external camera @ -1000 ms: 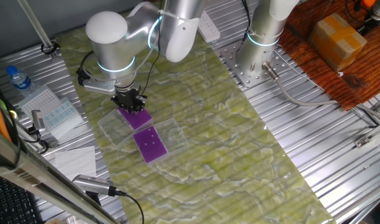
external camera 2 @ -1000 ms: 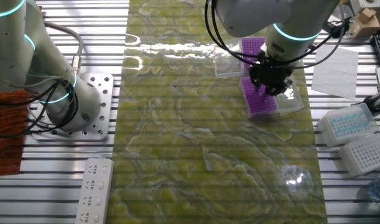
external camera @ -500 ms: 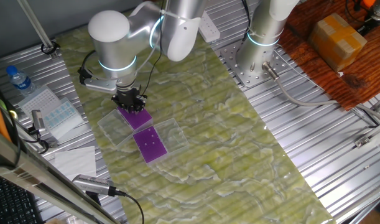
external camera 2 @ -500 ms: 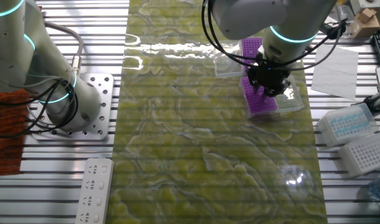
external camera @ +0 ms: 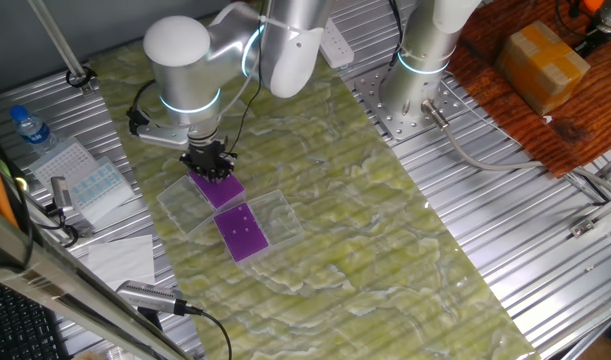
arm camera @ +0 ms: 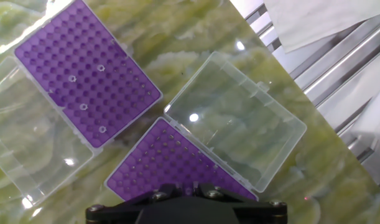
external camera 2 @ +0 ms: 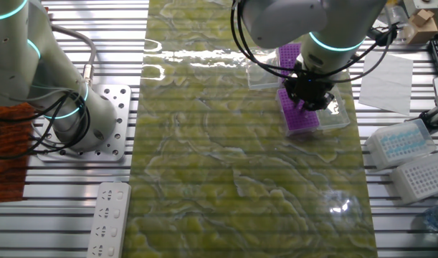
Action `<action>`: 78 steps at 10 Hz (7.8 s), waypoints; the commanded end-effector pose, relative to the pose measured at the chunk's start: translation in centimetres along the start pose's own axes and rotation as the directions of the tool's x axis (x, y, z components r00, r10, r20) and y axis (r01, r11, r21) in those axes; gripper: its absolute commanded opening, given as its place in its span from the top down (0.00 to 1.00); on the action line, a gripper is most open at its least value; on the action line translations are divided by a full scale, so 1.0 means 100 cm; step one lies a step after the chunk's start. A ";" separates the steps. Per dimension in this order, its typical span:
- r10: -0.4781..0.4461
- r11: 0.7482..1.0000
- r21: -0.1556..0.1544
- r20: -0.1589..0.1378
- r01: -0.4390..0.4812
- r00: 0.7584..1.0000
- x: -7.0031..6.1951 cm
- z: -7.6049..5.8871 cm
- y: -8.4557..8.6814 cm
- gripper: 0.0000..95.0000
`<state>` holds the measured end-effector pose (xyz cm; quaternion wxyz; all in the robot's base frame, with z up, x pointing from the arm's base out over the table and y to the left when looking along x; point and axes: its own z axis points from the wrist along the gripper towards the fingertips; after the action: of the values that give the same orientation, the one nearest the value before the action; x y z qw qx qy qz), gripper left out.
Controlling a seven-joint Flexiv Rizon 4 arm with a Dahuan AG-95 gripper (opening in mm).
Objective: Transfer all small pipette tips from one holder to another
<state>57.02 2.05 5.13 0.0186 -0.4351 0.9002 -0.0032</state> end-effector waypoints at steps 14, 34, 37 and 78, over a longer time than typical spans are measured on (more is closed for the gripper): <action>0.236 0.971 -0.028 -0.031 -0.236 0.971 -0.062 -0.057 0.042 1.00; 0.288 0.958 0.004 -0.010 -0.288 0.958 -0.090 -0.022 0.055 1.00; 0.287 0.958 0.004 -0.009 -0.287 0.958 -0.090 -0.021 0.056 1.00; 0.295 0.933 0.187 0.092 -0.308 0.951 -0.076 -0.086 0.088 1.00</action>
<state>54.45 13.36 13.77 0.0898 -0.2895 0.9498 -0.0771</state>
